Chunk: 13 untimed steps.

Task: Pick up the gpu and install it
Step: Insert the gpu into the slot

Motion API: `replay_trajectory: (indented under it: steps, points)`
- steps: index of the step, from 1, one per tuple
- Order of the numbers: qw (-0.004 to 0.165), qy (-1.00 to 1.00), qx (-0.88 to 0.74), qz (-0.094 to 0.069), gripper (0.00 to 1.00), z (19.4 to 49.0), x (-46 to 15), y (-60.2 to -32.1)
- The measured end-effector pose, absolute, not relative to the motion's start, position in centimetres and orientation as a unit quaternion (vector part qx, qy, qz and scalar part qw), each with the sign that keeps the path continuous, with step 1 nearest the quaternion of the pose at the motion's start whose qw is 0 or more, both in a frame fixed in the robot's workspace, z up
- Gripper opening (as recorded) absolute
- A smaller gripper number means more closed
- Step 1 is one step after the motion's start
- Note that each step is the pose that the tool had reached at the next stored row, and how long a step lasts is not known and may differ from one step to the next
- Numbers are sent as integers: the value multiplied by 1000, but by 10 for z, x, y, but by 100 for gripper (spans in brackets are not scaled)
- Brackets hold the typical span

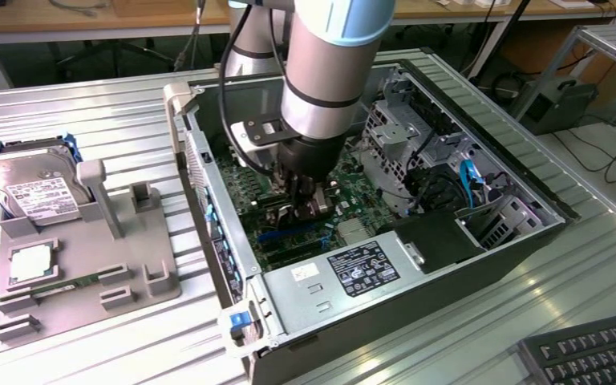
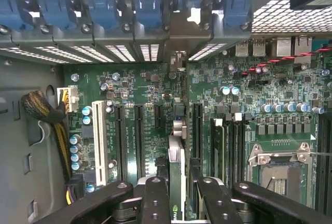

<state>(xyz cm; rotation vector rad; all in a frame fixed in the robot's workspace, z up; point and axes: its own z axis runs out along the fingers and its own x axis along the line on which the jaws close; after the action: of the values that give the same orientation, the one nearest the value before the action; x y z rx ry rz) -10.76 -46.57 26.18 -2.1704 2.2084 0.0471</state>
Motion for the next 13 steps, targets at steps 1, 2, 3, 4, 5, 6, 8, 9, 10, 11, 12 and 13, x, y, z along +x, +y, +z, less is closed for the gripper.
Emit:
replay_trajectory:
  steps: [1, 2, 3, 4, 5, 6, 8, 9, 10, 11, 12, 13]
  points:
    - [22, 712, -701, 15, 26, 262, -108, -466]
    - [22, 712, -702, 15, 26, 262, -108, -466]
    - [22, 712, -702, 15, 26, 261, -108, -466]
    - [22, 712, -702, 15, 26, 261, -108, -466]
    - [22, 711, -702, 15, 26, 261, -108, -466]
    - [21, 711, -702, 14, 26, 261, -108, -466]
    - [21, 711, -703, 14, 26, 260, -108, -466]
    - [20, 711, -703, 13, 26, 259, -108, -466]
    - [20, 711, -703, 13, 26, 259, -108, -466]
    - [20, 711, -703, 13, 26, 259, -108, -466]
    - [20, 711, -703, 13, 26, 258, -108, -466]
    - [20, 710, -703, 13, 26, 257, -108, -466]
